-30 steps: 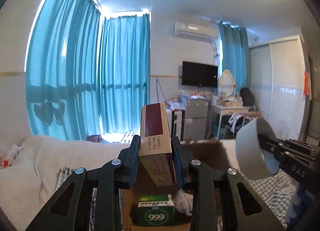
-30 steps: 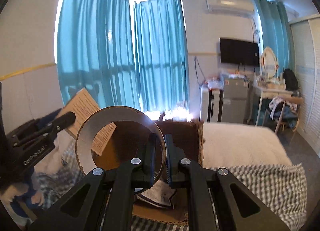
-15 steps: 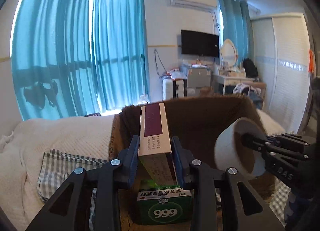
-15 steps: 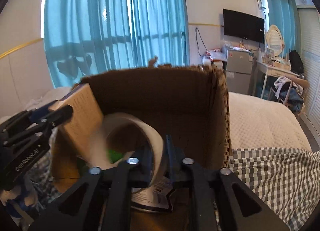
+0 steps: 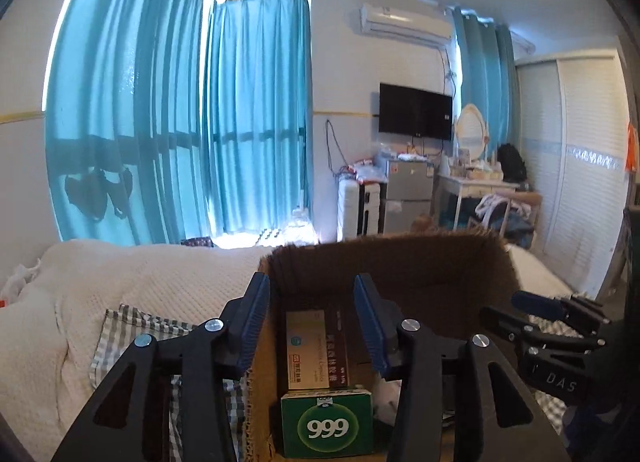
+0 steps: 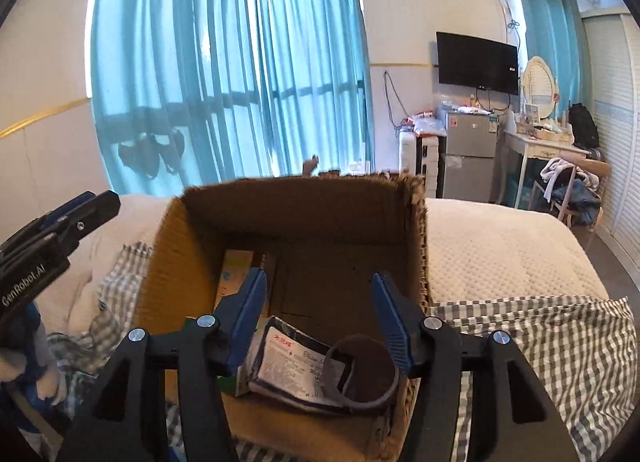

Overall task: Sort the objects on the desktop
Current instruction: 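Open both grippers to drop the tan box and tape roll into the box, then grasp the white lace cloth with the right gripper while the left grasps a red sachet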

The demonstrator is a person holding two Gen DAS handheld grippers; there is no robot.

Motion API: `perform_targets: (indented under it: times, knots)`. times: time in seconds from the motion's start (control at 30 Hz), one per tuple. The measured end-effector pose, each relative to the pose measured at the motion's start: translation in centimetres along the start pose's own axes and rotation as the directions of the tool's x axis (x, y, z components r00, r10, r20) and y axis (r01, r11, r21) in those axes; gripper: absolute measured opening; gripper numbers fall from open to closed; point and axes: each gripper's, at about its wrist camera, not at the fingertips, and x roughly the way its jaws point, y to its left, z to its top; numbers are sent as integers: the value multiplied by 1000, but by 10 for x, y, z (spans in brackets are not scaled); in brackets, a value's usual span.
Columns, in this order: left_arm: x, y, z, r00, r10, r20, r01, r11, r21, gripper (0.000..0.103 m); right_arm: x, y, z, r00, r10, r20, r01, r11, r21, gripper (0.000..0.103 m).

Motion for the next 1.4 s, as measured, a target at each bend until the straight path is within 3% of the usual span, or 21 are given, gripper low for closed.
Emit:
perform_targets:
  times: [0.27,0.47,0.57,0.7,0.93,1.4]
  knots:
    - [-61,12,27,997,-13,82,15,999,-33,62,-61,3,5,999,-8,52,7,1000,14,56]
    - [-108,9,31,991,-18,136,22,999,-24,93,-108,3,4,995,-7,99,4,999,33,70]
    - [-126,8,30,987,-16,159,20,999,-26,102,-126,2,-3,993,-4,115,-1,999,42,77]
    - [-142,10,20,988,-3,154,7,1000,-25,103,-142,-1,-17,993,-11,121,4,999,53,86]
    - [-147,10,-15,997,20,76,-18,999,-32,103,-164,-7,-50,994,0,110,-8,997,71,91]
    - [-136,4,-68,997,-5,-73,4,1000,-26,103,-153,-5,-125,997,46,-69,-41,996,83,92]
